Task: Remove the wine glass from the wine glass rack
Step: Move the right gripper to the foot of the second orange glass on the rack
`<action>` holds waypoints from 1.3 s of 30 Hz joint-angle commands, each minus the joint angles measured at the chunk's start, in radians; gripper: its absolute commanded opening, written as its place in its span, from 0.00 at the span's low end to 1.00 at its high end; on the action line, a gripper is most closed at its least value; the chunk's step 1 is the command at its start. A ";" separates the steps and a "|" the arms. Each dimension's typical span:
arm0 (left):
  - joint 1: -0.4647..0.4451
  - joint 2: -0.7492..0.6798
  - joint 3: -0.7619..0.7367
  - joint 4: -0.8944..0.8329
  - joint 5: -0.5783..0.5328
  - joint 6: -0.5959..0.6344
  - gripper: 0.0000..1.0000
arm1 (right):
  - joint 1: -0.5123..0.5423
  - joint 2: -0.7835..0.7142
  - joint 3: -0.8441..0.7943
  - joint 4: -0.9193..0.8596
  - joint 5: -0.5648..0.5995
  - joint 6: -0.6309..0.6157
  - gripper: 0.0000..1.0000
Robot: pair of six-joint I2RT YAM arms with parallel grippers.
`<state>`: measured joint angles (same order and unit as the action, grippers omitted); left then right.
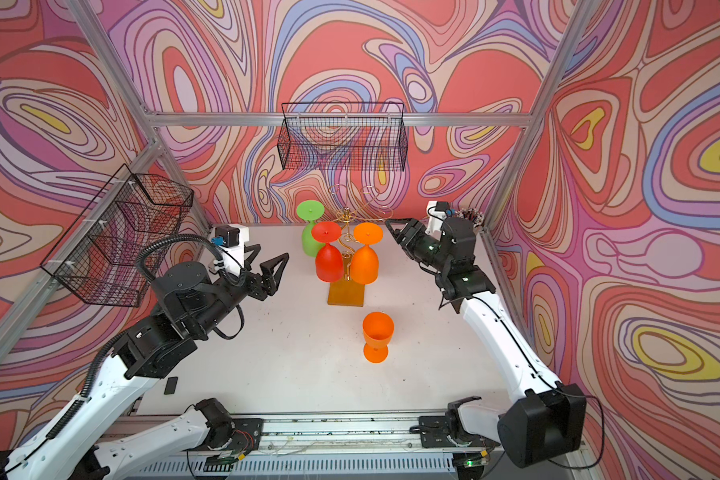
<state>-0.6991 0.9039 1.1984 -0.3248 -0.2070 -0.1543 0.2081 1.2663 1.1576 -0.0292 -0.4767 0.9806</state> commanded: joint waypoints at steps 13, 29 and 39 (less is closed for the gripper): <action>0.010 -0.005 -0.006 0.014 -0.026 0.004 0.72 | 0.016 0.047 -0.010 0.064 -0.057 0.024 0.51; 0.022 -0.023 -0.023 0.015 -0.026 0.001 0.71 | 0.034 0.062 -0.017 0.104 -0.077 0.035 0.43; 0.027 -0.040 -0.031 0.015 -0.036 0.006 0.70 | 0.045 0.071 -0.027 0.118 -0.089 0.046 0.37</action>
<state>-0.6792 0.8772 1.1759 -0.3244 -0.2302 -0.1528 0.2459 1.3254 1.1442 0.0624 -0.5533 1.0214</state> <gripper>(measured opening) 0.700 0.370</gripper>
